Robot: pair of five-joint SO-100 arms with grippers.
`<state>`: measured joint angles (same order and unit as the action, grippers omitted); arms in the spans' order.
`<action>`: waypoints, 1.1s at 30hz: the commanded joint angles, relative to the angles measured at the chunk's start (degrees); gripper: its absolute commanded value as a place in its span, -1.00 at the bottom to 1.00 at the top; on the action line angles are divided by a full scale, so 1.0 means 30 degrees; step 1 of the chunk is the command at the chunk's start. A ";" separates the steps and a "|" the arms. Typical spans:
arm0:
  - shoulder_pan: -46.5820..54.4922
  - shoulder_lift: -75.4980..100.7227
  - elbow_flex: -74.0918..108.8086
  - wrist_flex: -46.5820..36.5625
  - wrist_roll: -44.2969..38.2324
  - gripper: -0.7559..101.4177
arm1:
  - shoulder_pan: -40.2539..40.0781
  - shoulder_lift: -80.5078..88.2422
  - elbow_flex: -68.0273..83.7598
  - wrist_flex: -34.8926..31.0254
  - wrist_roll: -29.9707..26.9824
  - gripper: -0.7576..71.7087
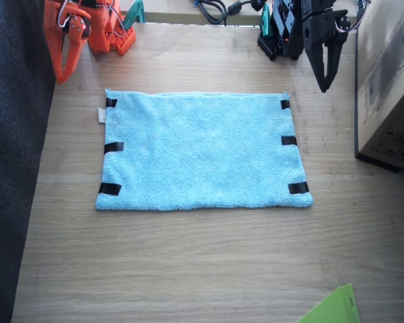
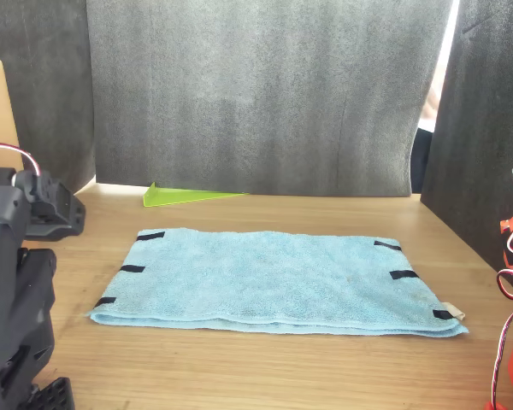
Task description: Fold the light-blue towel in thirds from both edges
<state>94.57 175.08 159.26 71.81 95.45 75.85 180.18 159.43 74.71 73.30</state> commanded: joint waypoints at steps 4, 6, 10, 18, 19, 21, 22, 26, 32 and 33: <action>0.0029 -0.1084 -0.1582 -0.0352 0.0264 -0.99 | 0.0059 -0.2812 -0.1846 -0.0527 -0.0352 -0.98; 0.0029 -0.2197 -0.2314 -0.0469 0.0264 -0.99 | 0.0146 -0.5537 -0.3662 -0.0850 -0.0293 -0.98; 0.0117 -0.4189 -0.4102 -0.0586 0.0381 -0.99 | 0.1113 -0.9551 -0.6855 -0.1025 -0.0234 -0.98; -0.0293 -1.2158 -0.9023 -0.0732 0.0645 -0.99 | 0.3252 -1.9541 -1.4912 0.0967 -0.0088 -0.97; -0.0293 -1.3564 -0.9814 -0.0732 0.0586 -0.99 | 0.3604 -2.1035 -1.6113 0.1582 -0.0088 -0.93; -0.0381 -1.5732 -1.0986 -0.0791 0.0615 -0.99 | 0.4160 -2.4082 -1.8428 0.2783 0.0322 -0.87; -0.0498 -1.6553 -1.1484 -0.0791 0.0615 -0.99 | 0.4365 -2.5576 -1.9453 0.3340 0.0527 -0.87; -0.0937 -1.8545 -1.2422 -0.0762 0.0410 -0.99 | 0.5010 -2.8154 -2.0244 0.3281 0.1113 -0.78; -0.1230 -2.0889 -1.2715 -0.0645 0.0176 -0.78 | 0.6006 -2.9971 -1.9951 0.3135 0.1230 -0.68; -0.1318 -2.0889 -1.2598 -0.0615 0.0146 -0.73 | 0.6182 -3.0117 -1.9893 0.3135 0.1260 -0.67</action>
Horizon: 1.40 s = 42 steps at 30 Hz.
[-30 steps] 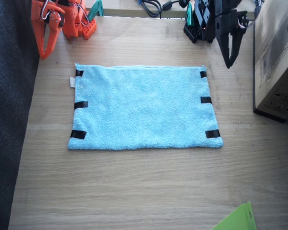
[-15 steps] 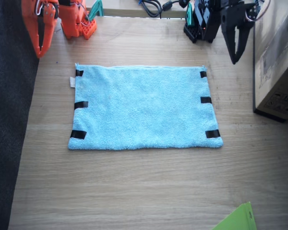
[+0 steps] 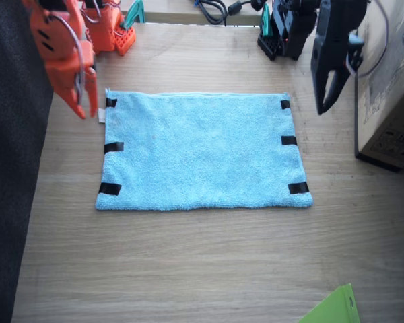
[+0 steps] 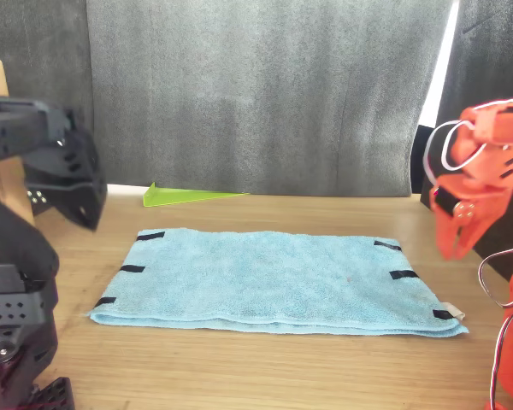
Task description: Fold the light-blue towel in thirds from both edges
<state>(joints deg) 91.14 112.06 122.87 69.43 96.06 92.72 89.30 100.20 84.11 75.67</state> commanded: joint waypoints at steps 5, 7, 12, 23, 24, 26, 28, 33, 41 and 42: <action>-0.0703 0.0000 -0.0146 0.0498 -0.0146 -0.67 | 0.1201 -0.0381 -0.0117 -0.0117 0.0850 -0.66; -0.0937 0.0029 0.0117 0.0527 -0.0205 -0.65 | 0.1406 -0.0674 -0.0088 -0.0205 0.0937 -0.65; -0.1113 0.0176 0.0820 0.0615 -0.0234 -0.60 | 0.1846 -0.1055 0.0264 -0.0527 0.1143 -0.62; -0.1201 0.1377 0.2227 0.0527 -0.0059 -0.55 | 0.2051 -0.1963 0.0498 -0.1201 0.1143 -0.60; -0.1201 0.1260 0.2109 0.0557 -0.0088 -0.54 | 0.2051 -0.1992 0.0498 -0.1201 0.1113 -0.60; -0.1260 0.0908 0.1904 0.0645 -0.0059 -0.56 | 0.1963 -0.1992 0.0498 -0.1230 0.1113 -0.59; -0.1465 0.0732 0.1846 0.0615 -0.0059 -0.56 | 0.1875 -0.1963 0.0498 -0.1230 0.1055 -0.60; -0.2461 0.0059 0.1641 0.0586 0.0000 -0.52 | 0.1816 -0.1992 0.0762 -0.1436 0.0967 -0.62; -0.4219 -0.1670 0.0645 0.0762 -0.0352 -0.52 | 0.1904 -0.2109 0.0791 -0.1582 0.0908 -0.61; -0.4365 -0.1816 0.0527 0.0850 -0.0381 -0.52 | 0.1934 -0.2139 0.0791 -0.1611 0.0908 -0.61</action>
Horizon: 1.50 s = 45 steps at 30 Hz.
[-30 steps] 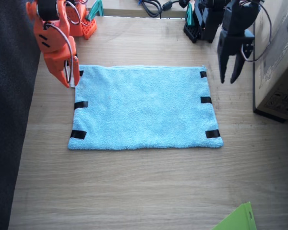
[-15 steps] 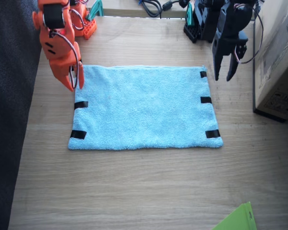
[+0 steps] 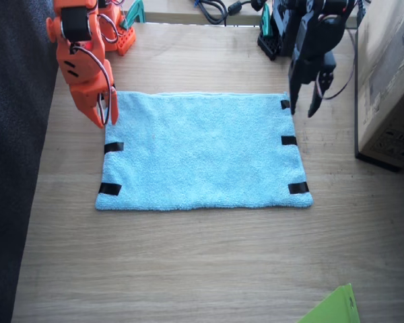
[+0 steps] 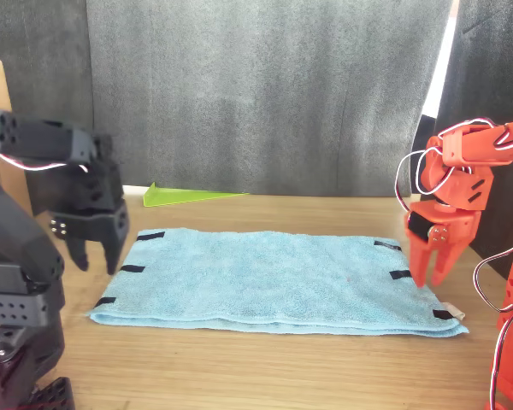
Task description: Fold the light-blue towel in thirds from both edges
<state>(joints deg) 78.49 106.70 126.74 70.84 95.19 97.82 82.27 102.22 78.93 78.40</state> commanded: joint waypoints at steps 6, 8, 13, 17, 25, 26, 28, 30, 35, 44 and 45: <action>-0.0732 -0.0820 -0.1641 0.0703 -0.0117 -0.51 | 0.0352 0.0176 0.0059 0.0059 -0.0029 -0.60; -0.0732 -0.0908 -0.1670 0.0732 -0.0059 -0.52 | 0.0352 0.0176 0.0088 0.0088 -0.0029 -0.60; -0.0439 -0.1143 -0.1670 0.0996 -0.0146 -0.52 | 0.0205 0.0029 0.0117 0.0029 -0.0176 -0.60; -0.0205 -0.0615 -0.1172 0.1025 -0.0029 -0.51 | 0.0293 -0.0264 0.0117 -0.0088 -0.0176 -0.59; -0.0088 -0.0615 -0.1084 0.1025 0.0146 -0.51 | 0.0293 -0.0762 0.0117 -0.0234 -0.0146 -0.51; -0.0117 -0.0615 -0.1084 0.1025 0.0146 -0.51 | 0.0234 -0.0791 0.0117 -0.0234 -0.0205 -0.49; -0.0146 -0.0615 -0.1084 0.1025 0.0146 -0.51 | 0.0176 -0.0820 0.0117 -0.0234 -0.0234 -0.46; -0.0176 -0.0615 -0.1084 0.1025 0.0146 -0.51 | 0.0117 -0.0791 0.0117 -0.0205 -0.0322 -0.46; -0.0146 -0.0527 -0.1055 0.1025 0.0146 -0.51 | -0.0264 -0.0645 0.0029 -0.0146 -0.0615 -0.45; -0.0322 -0.0469 -0.1025 0.1025 0.0029 -0.51 | -0.1260 -0.0879 0.0146 -0.0322 -0.1260 -0.45; -0.0352 -0.0469 -0.1025 0.1025 0.0029 -0.51 | -0.1201 -0.1025 0.0176 -0.0410 -0.1230 -0.45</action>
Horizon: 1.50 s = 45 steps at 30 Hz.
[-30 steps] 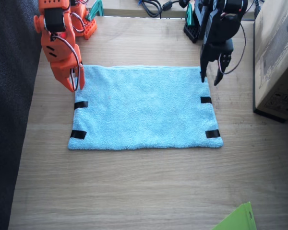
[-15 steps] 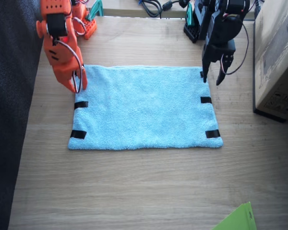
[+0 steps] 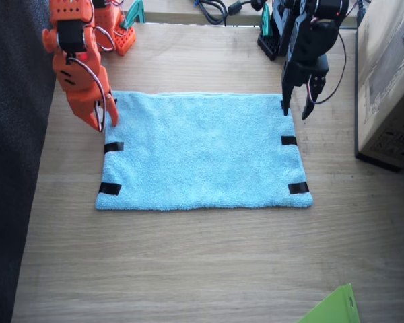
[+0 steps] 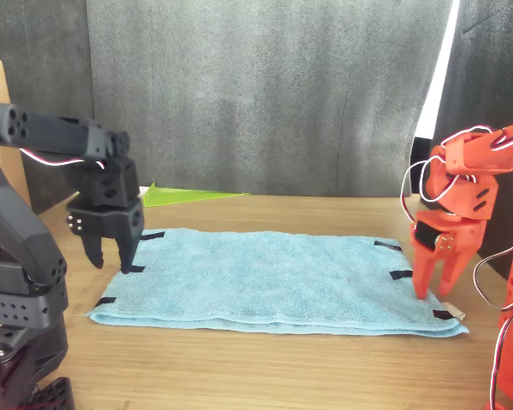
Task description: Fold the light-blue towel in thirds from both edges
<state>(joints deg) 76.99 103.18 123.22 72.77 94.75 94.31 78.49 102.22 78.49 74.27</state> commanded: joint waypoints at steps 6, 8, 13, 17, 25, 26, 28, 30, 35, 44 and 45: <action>0.0205 0.0762 0.0234 0.0381 0.0176 -0.52 | 0.1084 -0.0498 0.0205 -0.0469 0.0527 -0.46; 0.0322 0.0732 0.0234 0.0410 0.0264 -0.52 | 0.1318 -0.0498 0.0205 -0.0469 0.0615 -0.46; 0.0352 0.0352 0.0029 0.0527 0.0381 -0.52 | 0.1377 -0.0527 0.0205 -0.0469 0.0674 -0.47; 0.0469 -0.0059 -0.0146 0.0703 0.0439 -0.52 | 0.1377 -0.0615 0.0205 -0.0469 0.0703 -0.47; 0.0850 -0.2314 -0.1406 0.1494 0.0703 -0.52 | 0.1406 -0.0615 0.0205 -0.0439 0.0791 -0.47; 0.0820 -0.2520 -0.1523 0.1553 0.0762 -0.52 | 0.1406 -0.0615 0.0205 -0.0410 0.0791 -0.47; 0.0791 -0.2783 -0.1787 0.1670 0.0820 -0.53 | 0.1406 -0.0615 0.0234 -0.0410 0.0791 -0.47; 0.0820 -0.2988 -0.1934 0.1729 0.0879 -0.53 | 0.1436 -0.0674 0.0234 -0.0410 0.0820 -0.47; 0.0703 -0.3516 -0.2490 0.1904 0.0996 -0.53 | 0.1523 -0.0703 0.0234 -0.0469 0.0850 -0.47; 0.0439 -0.5420 -0.4043 0.2432 0.1084 -0.53 | 0.1553 -0.0732 0.0234 -0.0439 0.0791 -0.48; 0.0410 -0.5625 -0.4189 0.2490 0.1084 -0.54 | 0.1553 -0.0732 0.0234 -0.0439 0.0762 -0.48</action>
<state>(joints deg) 78.31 86.31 112.85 78.75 96.86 96.68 76.38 102.04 77.70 75.67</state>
